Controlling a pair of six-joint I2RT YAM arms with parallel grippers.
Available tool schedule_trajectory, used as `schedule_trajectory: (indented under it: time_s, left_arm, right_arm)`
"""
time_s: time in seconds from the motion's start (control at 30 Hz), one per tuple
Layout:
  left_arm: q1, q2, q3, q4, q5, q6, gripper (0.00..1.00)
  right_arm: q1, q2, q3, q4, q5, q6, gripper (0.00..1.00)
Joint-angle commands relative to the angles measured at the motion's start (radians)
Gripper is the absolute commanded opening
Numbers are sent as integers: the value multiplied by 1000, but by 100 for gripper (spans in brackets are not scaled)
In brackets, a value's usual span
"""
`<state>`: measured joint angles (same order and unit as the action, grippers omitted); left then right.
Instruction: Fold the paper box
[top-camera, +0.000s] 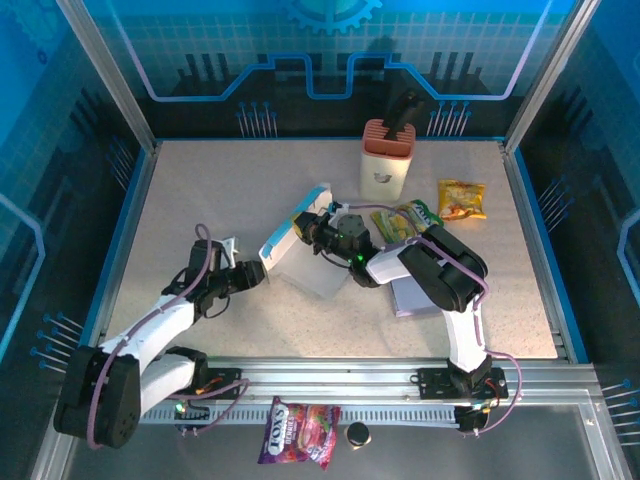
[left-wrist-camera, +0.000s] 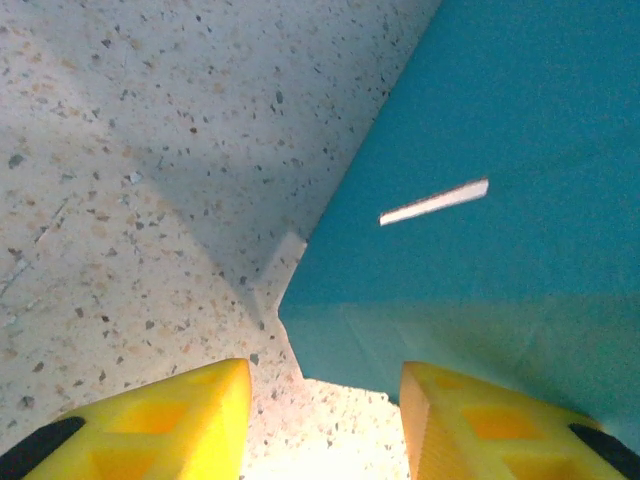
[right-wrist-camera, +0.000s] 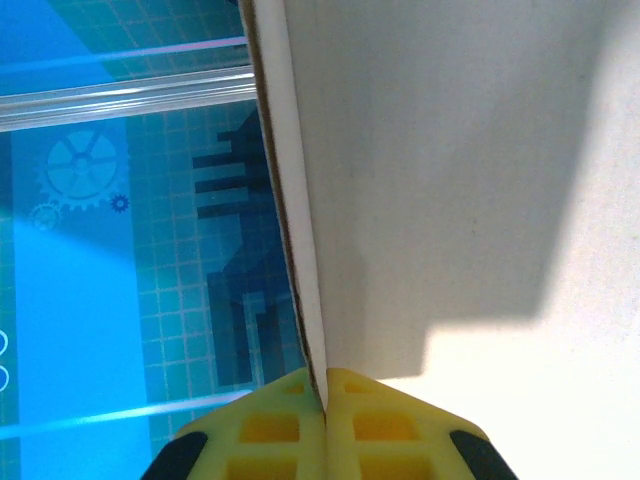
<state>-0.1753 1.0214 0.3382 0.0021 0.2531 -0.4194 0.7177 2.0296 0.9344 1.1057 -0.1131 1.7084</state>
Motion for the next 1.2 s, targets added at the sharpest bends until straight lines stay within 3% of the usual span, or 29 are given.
schedule_trajectory:
  time_s: [0.0,0.17,0.37,0.67,1.17]
  left_arm:
    - [-7,-39,-32,66,-31,38,45]
    - [-7,-9,-24,110,-30,63,45]
    - [-30,29,-12,183,48,121,42]
    - [-56,4,-60,251,21,85,40]
    - [-117,50,-16,249,-8,155,35]
  right_arm:
    - [-11,16,17,-33,-13,12,0]
    - [-12,13,15,-37,-18,19,0]
    - [-17,16,8,-36,-31,31,0]
    - [-27,9,6,-46,-53,41,0]
    - [-32,0,10,-50,-62,54,0]
